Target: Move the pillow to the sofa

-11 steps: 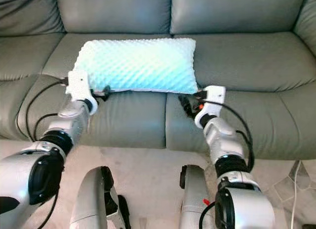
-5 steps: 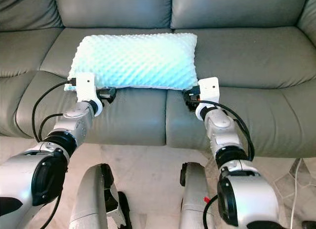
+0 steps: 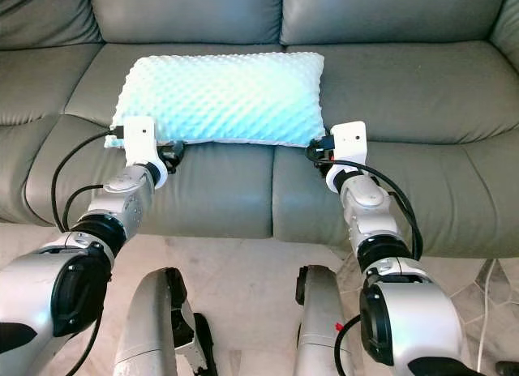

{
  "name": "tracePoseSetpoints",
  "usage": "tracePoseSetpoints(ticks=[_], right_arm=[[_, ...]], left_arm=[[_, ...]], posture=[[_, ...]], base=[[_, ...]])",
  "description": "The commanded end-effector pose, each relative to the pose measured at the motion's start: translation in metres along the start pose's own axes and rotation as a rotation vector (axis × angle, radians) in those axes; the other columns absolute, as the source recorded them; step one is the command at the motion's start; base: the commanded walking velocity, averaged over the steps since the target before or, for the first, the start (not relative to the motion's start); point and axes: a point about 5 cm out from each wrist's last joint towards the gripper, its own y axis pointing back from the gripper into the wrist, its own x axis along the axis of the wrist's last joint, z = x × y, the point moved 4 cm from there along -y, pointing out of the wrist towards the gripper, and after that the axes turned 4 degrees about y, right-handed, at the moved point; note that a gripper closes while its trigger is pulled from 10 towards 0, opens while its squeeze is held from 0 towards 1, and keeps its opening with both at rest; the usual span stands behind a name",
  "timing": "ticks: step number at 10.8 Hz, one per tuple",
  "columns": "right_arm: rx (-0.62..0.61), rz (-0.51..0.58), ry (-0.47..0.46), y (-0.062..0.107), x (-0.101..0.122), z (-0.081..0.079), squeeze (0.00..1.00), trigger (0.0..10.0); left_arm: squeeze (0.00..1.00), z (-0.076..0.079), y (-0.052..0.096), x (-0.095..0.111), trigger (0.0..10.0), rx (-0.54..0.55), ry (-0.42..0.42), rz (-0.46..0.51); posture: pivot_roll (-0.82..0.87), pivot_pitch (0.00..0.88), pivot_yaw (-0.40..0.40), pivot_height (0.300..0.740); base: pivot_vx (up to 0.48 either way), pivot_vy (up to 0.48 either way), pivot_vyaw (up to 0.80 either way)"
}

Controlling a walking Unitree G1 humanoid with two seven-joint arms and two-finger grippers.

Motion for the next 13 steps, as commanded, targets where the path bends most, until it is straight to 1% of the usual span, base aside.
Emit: tracePoseSetpoints(ticks=[1,5,8,10,11,12,13], right_arm=[[0.002,-0.006,0.0,0.0,-0.002,0.0,0.0,0.0],[0.002,0.016,-0.006,0.0,0.001,-0.001,0.0,0.0],[0.019,0.054,-0.021,-0.002,0.008,-0.006,0.0,0.0],[0.046,0.085,-0.043,-0.004,0.014,-0.013,0.0,0.0],[0.071,0.108,-0.056,-0.006,0.02,-0.021,0.0,0.0],[0.091,0.122,-0.062,-0.007,0.023,-0.027,0.0,0.0],[0.14,0.156,-0.074,-0.009,0.031,-0.043,0.0,0.0]], left_arm=[[0.0,-0.008,0.001,-0.002,0.0,0.023,-0.013,-0.002],[0.0,-0.009,0.001,0.002,0.0,0.027,-0.002,0.016],[0.0,-0.019,0.001,0.008,0.0,0.058,-0.013,0.038],[0.0,-0.029,0.002,0.016,0.0,0.1,-0.045,0.065],[0.0,-0.038,0.003,0.02,0.0,0.129,-0.064,0.077],[0.0,-0.042,0.004,0.022,0.0,0.141,-0.081,0.083],[0.0,-0.053,0.005,0.029,0.0,0.171,-0.1,0.102]], posture=[[-0.25,0.306,0.091,0.563],[-0.24,0.312,0.089,0.563],[-0.24,0.315,0.088,0.563],[-0.23,0.317,0.087,0.563],[-0.23,0.317,0.086,0.563],[-0.23,0.317,0.086,0.563],[-0.22,0.319,0.086,0.563]], base=[[0.0,0.0,0.0],[0.0,0.0,0.0],[0.0,0.0,0.0],[0.0,0.0,0.0],[0.0,0.0,0.0],[0.0,0.0,0.0],[0.0,0.0,0.0]])
